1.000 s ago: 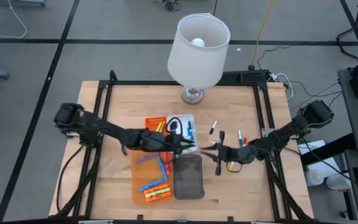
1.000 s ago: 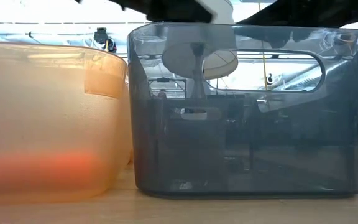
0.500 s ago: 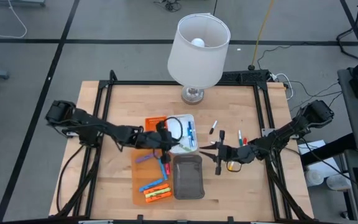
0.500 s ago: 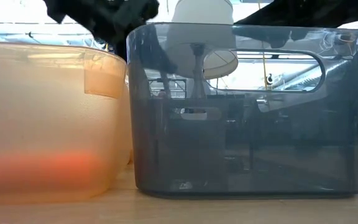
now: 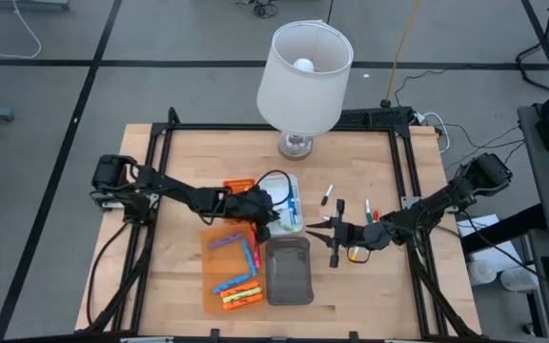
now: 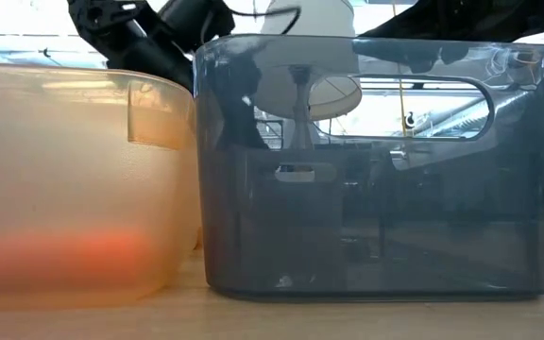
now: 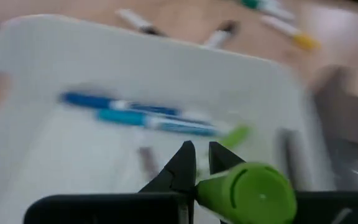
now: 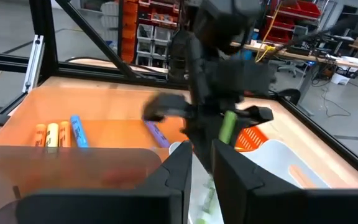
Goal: Pick & Place Markers
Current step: Put the light green marker pen into the white bin, then put the pink small highlighter pen into the black bin
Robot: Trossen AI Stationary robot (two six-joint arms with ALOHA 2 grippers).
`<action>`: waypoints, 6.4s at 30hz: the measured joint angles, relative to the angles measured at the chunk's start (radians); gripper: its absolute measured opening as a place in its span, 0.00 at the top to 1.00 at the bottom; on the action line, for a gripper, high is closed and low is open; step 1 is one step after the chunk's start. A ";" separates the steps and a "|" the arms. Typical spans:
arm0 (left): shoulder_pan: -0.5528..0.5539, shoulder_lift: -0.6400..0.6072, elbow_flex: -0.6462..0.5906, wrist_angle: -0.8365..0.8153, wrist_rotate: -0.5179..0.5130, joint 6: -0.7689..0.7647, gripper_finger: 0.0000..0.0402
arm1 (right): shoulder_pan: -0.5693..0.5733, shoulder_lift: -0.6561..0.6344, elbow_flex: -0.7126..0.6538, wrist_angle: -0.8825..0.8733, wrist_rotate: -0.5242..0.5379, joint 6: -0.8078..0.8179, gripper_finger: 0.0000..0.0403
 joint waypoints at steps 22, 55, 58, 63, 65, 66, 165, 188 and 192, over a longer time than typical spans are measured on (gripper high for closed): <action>-0.097 -0.043 0.027 0.025 -0.546 0.096 0.92 | 0.000 0.000 0.000 -0.008 0.000 0.000 0.88; -0.084 -0.142 0.027 -0.347 -0.118 -0.023 0.38 | 0.014 0.000 0.000 -0.014 -0.003 -0.001 0.88; -0.084 -0.178 0.028 -0.358 -0.126 -0.026 0.38 | 0.014 -0.001 0.000 -0.019 -0.002 -0.001 0.88; -0.109 -0.222 0.029 -0.485 -0.153 -0.078 0.38 | 0.014 0.000 0.000 -0.030 -0.002 -0.002 0.88; -0.125 -0.224 0.023 -0.569 -0.180 -0.109 0.38 | 0.014 -0.001 0.000 -0.028 -0.002 -0.001 0.88; -0.130 -0.214 0.022 -0.563 -0.196 -0.118 0.38 | 0.014 -0.001 0.000 -0.030 -0.001 -0.001 0.88; -0.192 -0.353 -0.066 0.008 -0.046 0.239 0.38 | 0.117 -0.022 -0.054 -1.513 -0.410 1.562 0.84; -0.192 -0.352 -0.065 -0.013 -0.047 0.239 0.38 | 0.109 -0.119 0.062 -1.642 -0.127 1.448 0.94; -0.192 -0.352 -0.065 -0.012 -0.047 0.239 0.38 | 0.111 -0.121 0.072 -1.558 -0.081 1.363 0.94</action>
